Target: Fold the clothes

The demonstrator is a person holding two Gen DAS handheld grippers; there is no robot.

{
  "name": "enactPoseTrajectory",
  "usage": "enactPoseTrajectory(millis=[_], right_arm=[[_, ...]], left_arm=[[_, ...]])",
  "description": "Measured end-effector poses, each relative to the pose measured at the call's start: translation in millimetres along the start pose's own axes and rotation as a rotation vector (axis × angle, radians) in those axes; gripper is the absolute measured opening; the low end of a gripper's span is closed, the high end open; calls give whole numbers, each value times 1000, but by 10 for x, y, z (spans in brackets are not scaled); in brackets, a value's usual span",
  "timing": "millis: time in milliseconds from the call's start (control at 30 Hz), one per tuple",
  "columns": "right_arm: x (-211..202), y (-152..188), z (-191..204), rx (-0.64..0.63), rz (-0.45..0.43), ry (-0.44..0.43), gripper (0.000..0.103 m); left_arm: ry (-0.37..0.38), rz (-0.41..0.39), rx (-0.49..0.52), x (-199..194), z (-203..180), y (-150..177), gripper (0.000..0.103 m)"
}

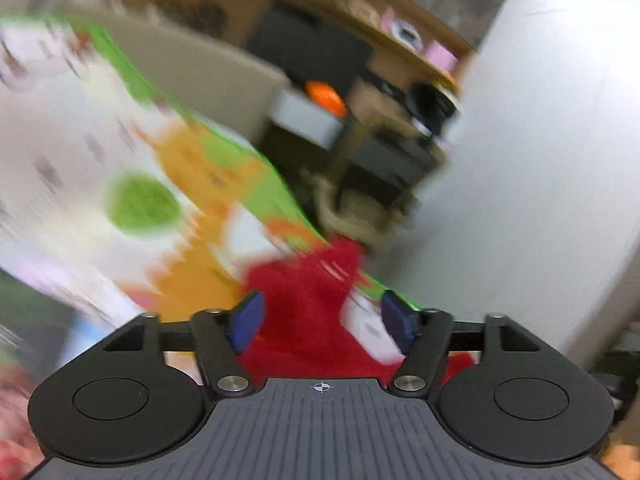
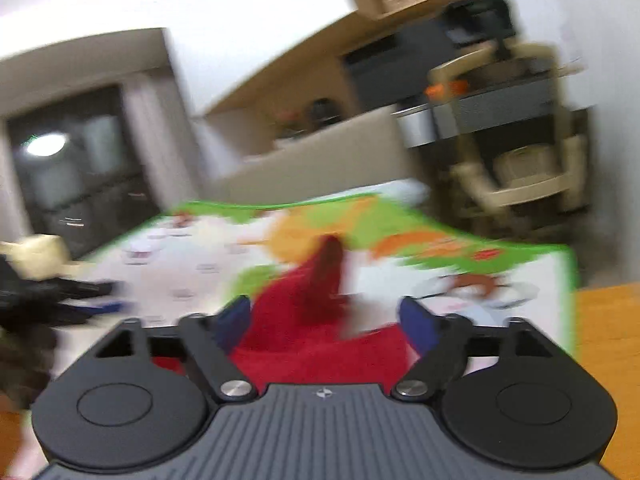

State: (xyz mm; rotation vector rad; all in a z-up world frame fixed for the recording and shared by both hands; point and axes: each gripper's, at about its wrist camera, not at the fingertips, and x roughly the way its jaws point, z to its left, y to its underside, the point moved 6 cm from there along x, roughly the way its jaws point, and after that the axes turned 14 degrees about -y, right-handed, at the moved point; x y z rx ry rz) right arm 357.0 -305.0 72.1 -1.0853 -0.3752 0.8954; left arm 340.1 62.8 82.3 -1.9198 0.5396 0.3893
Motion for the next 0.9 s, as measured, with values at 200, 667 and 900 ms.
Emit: enactPoseTrajectory(millis=[200,667,900], right_arm=[[493,503,11,110,164,-67,94],[421,600,274,82,250,-124,103],[357,1027,44,-153,339,166,103]], left_arm=[[-154,174,166,793,-71,652,93],[-193,154,269,808,-151,751,97],[-190,140,278,804,-167,764,99]])
